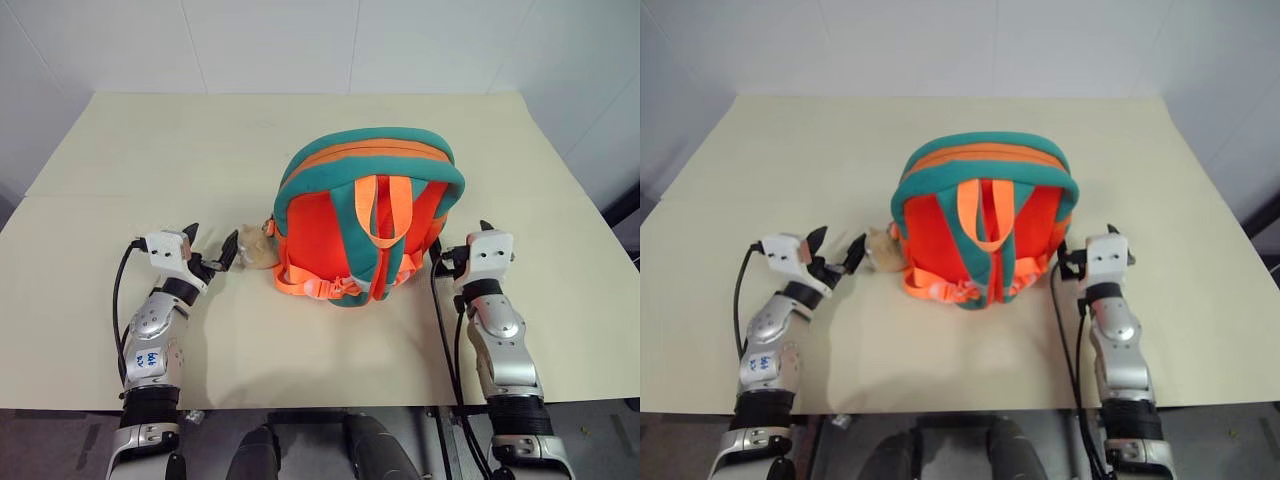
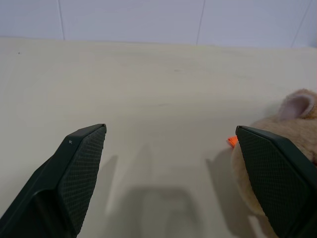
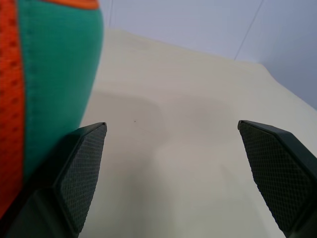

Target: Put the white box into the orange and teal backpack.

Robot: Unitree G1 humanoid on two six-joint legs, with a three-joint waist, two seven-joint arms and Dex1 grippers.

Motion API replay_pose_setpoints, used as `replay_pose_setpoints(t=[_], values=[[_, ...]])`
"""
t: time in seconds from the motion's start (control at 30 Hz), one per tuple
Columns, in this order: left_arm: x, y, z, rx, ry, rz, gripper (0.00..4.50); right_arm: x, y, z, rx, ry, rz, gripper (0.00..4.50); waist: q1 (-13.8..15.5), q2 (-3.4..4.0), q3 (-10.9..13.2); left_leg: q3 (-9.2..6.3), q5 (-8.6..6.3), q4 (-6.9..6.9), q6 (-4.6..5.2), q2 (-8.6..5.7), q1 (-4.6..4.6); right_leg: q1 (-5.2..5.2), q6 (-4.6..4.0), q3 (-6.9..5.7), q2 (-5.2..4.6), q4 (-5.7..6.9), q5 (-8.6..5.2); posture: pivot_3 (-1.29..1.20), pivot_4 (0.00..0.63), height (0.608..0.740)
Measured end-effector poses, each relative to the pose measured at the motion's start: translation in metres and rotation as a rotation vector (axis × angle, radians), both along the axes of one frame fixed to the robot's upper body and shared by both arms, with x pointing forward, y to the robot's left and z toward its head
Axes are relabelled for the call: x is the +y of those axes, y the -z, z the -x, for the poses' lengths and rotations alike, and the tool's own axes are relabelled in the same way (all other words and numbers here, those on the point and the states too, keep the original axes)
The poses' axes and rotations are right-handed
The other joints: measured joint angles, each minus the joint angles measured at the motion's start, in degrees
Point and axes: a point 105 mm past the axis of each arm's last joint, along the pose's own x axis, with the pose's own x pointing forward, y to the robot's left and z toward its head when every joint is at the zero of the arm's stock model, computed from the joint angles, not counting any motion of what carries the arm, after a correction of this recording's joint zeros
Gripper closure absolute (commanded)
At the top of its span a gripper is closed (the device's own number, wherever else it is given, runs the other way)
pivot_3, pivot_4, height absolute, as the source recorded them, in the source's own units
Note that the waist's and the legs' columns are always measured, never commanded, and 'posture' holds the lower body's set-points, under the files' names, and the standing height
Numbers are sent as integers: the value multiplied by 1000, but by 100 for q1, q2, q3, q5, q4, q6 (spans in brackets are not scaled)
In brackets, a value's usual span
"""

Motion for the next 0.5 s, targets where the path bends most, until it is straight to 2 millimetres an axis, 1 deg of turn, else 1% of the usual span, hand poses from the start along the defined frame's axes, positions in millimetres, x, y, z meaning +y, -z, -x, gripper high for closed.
replay_pose_setpoints(t=[0.1, 0.17, 0.23, 0.33, 0.4, 0.5], values=[[0, -8, 1, -21, -4, -5, 17, -10, -9, -3, -25, 18, 11, 0, 5, 0, 0, -2, 0, -1, 0, 0, -1, 0, 0, -2, 0, -1, 0, 0, 150, 740], [0, -15, 4, -37, -3, -22, 17, -14, -10, -3, -29, 21, 15, 0, 2, 0, 0, -2, 0, -4, 0, 1, -1, 1, 0, -1, 0, -7, 0, 0, 150, 740], [2, -16, 8, -37, -7, -34, 17, -18, -6, -2, -17, 23, 16, 0, -2, 0, 0, -1, -1, -7, 1, 1, -2, 1, 0, 0, 0, -13, 0, 0, 150, 740], [6, -12, 14, -4, -13, -42, 17, -25, 2, 2, 25, 19, 39, 0, -9, 0, 0, 1, -2, -8, 1, 2, -4, -1, 0, 0, -1, -16, 0, 0, 150, 740], [7, -12, 17, 0, -7, -56, 17, -26, 3, 4, 28, 14, 42, 0, -9, -1, 0, 0, -2, -7, 1, 3, -3, 0, 0, -1, 0, -15, 0, 0, 150, 740], [7, -12, 21, 10, -1, -65, 17, -29, 15, 11, 61, 22, 42, 0, -2, -1, 0, 0, -2, -7, 1, 2, -3, 2, 0, 0, -1, -15, 0, 0, 150, 740]])
